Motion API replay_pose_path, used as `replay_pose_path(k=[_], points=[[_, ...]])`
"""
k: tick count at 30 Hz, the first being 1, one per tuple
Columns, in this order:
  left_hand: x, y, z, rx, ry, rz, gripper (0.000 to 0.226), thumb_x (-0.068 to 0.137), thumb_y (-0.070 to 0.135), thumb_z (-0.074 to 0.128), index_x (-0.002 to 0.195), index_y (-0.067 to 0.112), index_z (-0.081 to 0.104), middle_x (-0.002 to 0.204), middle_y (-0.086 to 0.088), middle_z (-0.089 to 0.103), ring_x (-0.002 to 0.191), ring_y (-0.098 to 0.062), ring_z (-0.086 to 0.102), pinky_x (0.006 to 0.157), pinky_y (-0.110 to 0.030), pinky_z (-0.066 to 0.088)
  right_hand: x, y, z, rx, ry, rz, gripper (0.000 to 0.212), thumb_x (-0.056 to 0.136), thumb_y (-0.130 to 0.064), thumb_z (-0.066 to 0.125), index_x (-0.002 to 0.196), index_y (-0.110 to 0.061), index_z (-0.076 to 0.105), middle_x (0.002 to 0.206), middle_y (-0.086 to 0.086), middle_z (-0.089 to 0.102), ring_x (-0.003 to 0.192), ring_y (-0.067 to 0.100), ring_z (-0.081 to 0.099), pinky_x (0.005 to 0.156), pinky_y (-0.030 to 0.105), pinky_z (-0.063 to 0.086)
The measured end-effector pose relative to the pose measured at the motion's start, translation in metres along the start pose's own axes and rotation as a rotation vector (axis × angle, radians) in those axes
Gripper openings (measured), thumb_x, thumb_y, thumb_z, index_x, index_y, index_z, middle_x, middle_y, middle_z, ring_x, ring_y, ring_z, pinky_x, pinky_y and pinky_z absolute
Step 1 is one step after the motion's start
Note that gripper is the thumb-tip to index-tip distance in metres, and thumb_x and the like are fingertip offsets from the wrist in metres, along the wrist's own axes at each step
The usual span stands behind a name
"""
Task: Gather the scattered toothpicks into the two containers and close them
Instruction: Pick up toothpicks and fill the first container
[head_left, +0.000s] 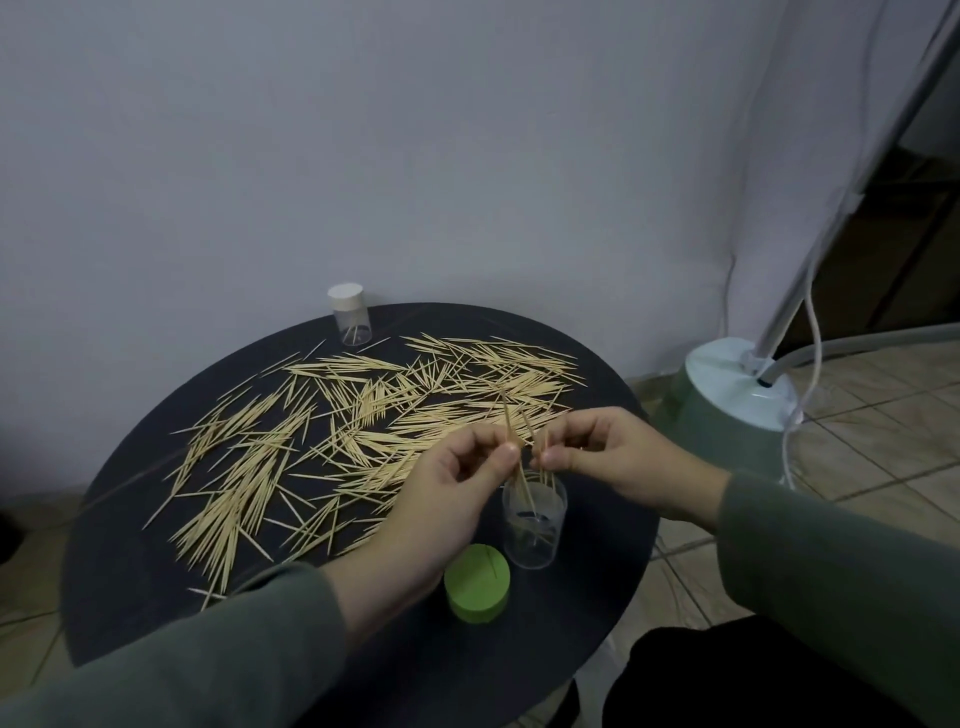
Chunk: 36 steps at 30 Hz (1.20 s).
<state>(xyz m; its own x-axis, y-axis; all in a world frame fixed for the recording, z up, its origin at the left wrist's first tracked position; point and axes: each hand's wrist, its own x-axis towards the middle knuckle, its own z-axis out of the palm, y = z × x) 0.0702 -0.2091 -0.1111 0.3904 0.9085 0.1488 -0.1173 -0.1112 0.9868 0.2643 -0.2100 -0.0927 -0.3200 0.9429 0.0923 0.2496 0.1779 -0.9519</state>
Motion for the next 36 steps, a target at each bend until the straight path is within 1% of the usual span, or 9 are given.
replay_pose_path(k=[7,11,14,18,21,23,27,29,36], points=[[0.001,-0.01,-0.003,0.038,0.012,-0.034,0.014,0.075,0.03,0.073,0.086,0.021,0.073,0.077,0.007,0.065,0.073,-0.005,0.053,0.07,-0.018,0.045,0.001,0.002,-0.005,-0.077,-0.031,-0.026,0.008,0.073,-0.029,0.071,0.08,-0.031,0.074,0.097,-0.008,0.071,0.103,0.008,0.063,0.088,0.017,0.048],[0.002,-0.012,-0.007,0.142,-0.018,0.003,0.014,0.078,0.035,0.074,0.088,0.026,0.075,0.079,0.005,0.064,0.078,-0.018,0.051,0.076,-0.032,0.045,0.002,0.002,-0.008,-0.103,-0.106,-0.025,0.013,0.075,-0.025,0.072,0.087,-0.022,0.072,0.097,-0.003,0.067,0.095,0.007,0.062,0.084,0.019,0.049],[0.002,-0.011,-0.008,0.164,-0.039,0.034,0.016,0.079,0.033,0.075,0.089,0.021,0.074,0.076,0.008,0.064,0.075,-0.011,0.052,0.072,-0.027,0.046,0.004,0.001,-0.01,-0.139,-0.148,-0.029,0.011,0.079,-0.018,0.072,0.09,-0.02,0.071,0.094,-0.003,0.067,0.087,0.002,0.061,0.078,0.018,0.048],[0.005,-0.013,-0.012,0.186,-0.062,0.039,0.025,0.069,0.044,0.074,0.089,0.027,0.074,0.084,0.008,0.067,0.079,-0.019,0.052,0.077,-0.036,0.046,0.006,0.002,-0.012,-0.185,-0.171,-0.037,0.016,0.081,-0.018,0.074,0.097,-0.018,0.071,0.092,-0.006,0.067,0.081,0.0,0.058,0.073,0.015,0.046],[0.007,-0.01,-0.015,0.201,-0.087,0.057,0.027,0.068,0.045,0.073,0.091,0.032,0.074,0.095,0.002,0.069,0.089,-0.033,0.058,0.084,-0.047,0.049,0.009,0.001,-0.015,-0.129,-0.186,-0.023,0.019,0.083,-0.023,0.066,0.101,-0.016,0.07,0.094,-0.005,0.07,0.09,0.002,0.063,0.079,0.016,0.047],[0.009,-0.006,-0.019,0.309,-0.107,0.118,0.026,0.072,0.048,0.069,0.094,0.034,0.074,0.099,0.004,0.067,0.094,-0.029,0.058,0.087,-0.046,0.048,0.011,0.0,-0.017,-0.092,-0.136,-0.011,0.02,0.085,-0.026,0.06,0.1,-0.019,0.071,0.094,-0.009,0.071,0.096,0.006,0.064,0.084,0.018,0.046],[0.016,0.004,-0.02,0.272,-0.09,0.093,0.027,0.095,0.04,0.053,0.102,0.021,0.071,0.1,0.009,0.067,0.093,0.006,0.058,0.076,-0.007,0.042,0.018,0.008,-0.023,-0.605,0.01,0.03,0.026,0.09,-0.016,0.063,0.102,-0.039,0.067,0.102,-0.016,0.062,0.096,0.016,0.06,0.09,0.037,0.05],[0.02,0.005,-0.021,0.366,-0.043,0.079,0.03,0.102,0.025,0.04,0.105,0.016,0.069,0.102,0.008,0.065,0.086,0.016,0.053,0.073,0.0,0.037,0.02,0.012,-0.025,-0.941,-0.021,0.107,0.032,0.091,-0.017,0.061,0.112,-0.04,0.064,0.115,-0.015,0.056,0.106,0.011,0.055,0.101,0.04,0.043],[0.044,-0.01,-0.034,1.153,-0.301,0.064,0.022,0.091,0.036,0.063,0.113,0.032,0.066,0.111,0.014,0.059,0.106,-0.004,0.05,0.096,-0.028,0.042,0.031,0.021,-0.028,-1.274,-0.058,0.182,0.033,0.094,-0.023,0.06,0.122,-0.04,0.058,0.126,-0.008,0.053,0.119,0.015,0.049,0.1,0.038,0.034]])
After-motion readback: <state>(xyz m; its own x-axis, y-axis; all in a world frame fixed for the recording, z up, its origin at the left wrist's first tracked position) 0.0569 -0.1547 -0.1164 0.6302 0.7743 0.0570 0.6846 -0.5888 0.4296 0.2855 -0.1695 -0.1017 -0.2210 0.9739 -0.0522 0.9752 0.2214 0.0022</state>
